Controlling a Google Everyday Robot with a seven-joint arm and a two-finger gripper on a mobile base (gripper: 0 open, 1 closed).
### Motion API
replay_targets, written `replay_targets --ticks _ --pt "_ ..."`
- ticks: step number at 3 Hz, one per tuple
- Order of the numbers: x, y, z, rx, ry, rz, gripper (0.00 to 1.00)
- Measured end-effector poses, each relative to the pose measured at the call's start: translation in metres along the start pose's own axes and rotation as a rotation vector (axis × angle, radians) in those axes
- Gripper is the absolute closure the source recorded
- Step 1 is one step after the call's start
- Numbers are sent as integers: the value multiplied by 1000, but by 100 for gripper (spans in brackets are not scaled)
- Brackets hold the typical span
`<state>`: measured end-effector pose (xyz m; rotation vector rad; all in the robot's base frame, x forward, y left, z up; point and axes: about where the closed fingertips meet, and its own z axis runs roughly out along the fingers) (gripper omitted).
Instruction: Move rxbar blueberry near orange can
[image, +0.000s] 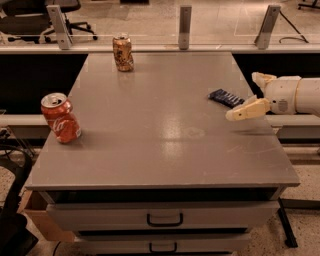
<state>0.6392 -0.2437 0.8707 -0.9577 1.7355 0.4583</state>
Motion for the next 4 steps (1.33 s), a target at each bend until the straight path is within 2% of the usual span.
replay_targets --ticks 4 --pt "38 -16 31 -51 -89 120 0"
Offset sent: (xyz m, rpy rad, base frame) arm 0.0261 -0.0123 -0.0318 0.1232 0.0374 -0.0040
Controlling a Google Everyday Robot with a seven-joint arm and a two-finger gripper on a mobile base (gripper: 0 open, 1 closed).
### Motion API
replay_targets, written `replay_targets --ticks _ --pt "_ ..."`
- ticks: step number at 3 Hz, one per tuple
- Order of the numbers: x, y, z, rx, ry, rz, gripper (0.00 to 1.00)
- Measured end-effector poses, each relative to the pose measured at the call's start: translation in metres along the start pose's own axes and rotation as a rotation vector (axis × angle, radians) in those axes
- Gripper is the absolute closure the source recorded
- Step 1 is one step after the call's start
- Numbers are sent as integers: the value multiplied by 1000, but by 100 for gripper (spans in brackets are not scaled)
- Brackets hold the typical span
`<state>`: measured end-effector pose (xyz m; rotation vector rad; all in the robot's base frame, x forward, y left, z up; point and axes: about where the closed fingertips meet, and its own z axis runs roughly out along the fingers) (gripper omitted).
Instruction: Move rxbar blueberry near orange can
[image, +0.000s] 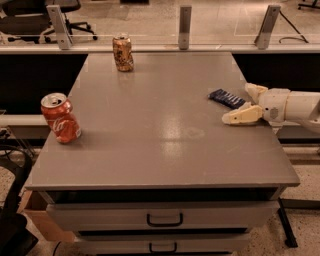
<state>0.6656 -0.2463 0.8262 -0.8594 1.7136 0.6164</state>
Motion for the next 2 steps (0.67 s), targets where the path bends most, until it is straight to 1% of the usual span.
replay_targets --ticks 1,2 --pt "7 1 3 -2 -10 7 18" --pt "4 2 2 -2 -10 7 42"
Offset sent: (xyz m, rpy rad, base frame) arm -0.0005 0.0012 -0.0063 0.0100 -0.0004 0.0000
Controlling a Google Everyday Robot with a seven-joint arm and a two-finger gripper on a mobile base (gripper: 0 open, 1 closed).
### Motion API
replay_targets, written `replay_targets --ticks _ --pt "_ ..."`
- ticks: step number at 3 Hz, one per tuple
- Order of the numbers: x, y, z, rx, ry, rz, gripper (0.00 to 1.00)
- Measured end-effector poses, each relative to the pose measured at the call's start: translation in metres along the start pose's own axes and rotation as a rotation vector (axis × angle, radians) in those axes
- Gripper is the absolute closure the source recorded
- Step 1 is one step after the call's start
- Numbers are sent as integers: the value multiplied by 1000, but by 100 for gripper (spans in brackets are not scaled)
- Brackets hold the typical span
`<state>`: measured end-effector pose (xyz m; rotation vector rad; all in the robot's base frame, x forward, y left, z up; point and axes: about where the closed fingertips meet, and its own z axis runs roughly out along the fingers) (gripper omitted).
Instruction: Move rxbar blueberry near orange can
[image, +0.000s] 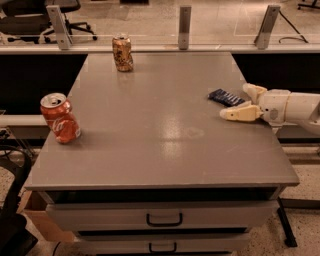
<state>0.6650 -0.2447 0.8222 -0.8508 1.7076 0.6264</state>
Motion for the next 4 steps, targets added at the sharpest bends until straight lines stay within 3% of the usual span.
replay_targets --ticks 2,3,4 --pt "-5 0 -2 0 0 0 87" --pt "-6 0 -1 0 0 0 100" --pt "-6 0 -1 -1 0 0 100"
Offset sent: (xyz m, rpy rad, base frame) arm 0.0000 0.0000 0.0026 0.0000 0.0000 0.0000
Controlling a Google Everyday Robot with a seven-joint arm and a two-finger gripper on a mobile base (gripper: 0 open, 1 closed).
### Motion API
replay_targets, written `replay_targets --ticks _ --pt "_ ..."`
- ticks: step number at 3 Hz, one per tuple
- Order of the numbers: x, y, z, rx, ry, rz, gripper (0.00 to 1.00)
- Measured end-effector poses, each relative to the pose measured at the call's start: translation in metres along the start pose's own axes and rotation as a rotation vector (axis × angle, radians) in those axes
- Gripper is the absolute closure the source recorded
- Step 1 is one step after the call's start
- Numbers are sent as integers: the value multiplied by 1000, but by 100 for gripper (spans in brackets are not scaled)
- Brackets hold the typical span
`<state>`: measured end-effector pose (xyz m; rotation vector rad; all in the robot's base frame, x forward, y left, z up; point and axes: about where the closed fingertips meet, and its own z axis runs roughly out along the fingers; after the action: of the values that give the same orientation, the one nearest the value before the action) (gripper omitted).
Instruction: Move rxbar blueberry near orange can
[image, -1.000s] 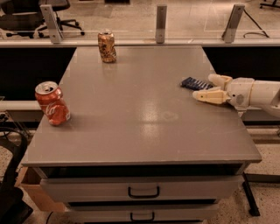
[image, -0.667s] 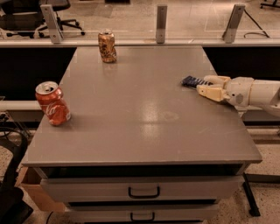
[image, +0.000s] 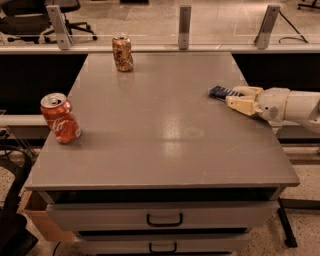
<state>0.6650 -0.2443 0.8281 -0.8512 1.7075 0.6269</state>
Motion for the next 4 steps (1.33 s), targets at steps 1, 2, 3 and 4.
replay_targets --ticks 1,2,3,4 --pt "-30 6 -5 30 65 -72 100" --pt "-90 12 3 58 177 -200 100" --pt "-136 10 35 64 255 -283 100" --pt "-167 0 81 40 295 -319 100"
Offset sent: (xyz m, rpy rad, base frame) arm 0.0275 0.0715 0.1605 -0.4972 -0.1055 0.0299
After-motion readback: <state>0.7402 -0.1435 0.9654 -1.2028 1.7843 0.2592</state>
